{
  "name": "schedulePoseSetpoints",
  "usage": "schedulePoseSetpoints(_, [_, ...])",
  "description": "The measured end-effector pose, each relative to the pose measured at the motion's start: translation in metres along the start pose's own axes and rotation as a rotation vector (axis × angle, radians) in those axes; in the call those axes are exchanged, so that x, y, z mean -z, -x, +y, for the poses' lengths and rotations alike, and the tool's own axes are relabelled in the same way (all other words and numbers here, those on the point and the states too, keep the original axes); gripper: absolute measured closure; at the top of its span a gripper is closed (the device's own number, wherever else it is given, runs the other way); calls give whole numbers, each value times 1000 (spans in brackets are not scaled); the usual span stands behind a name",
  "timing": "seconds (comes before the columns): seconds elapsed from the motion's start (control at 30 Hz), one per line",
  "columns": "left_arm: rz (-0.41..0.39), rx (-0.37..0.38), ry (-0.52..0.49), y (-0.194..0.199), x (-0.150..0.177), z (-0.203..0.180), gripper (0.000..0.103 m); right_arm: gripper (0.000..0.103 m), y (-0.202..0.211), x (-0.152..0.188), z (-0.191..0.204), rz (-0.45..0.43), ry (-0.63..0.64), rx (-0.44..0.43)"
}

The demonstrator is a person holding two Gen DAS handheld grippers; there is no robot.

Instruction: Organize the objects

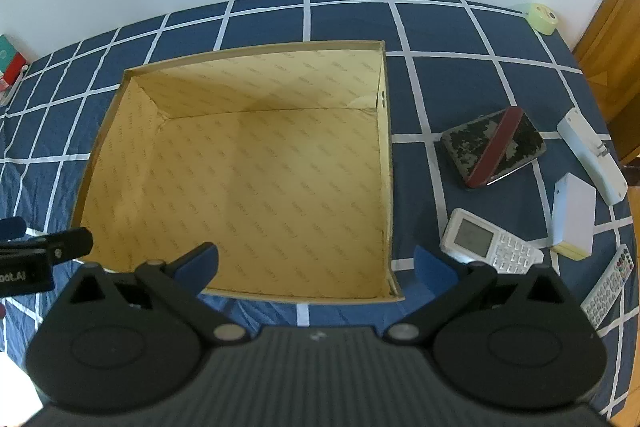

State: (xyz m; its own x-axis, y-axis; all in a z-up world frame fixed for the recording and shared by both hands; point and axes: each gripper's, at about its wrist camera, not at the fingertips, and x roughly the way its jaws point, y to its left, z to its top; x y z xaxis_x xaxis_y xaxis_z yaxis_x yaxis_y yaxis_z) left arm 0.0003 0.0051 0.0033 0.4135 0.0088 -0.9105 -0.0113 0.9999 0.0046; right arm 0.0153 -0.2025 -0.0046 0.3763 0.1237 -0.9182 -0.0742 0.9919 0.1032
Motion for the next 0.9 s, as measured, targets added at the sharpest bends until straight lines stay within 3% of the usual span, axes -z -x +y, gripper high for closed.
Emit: schedulePoseSetpoints(0.9, [-12, -3, -2, 6, 2, -2, 0, 0, 5, 1, 1, -12, -2, 8])
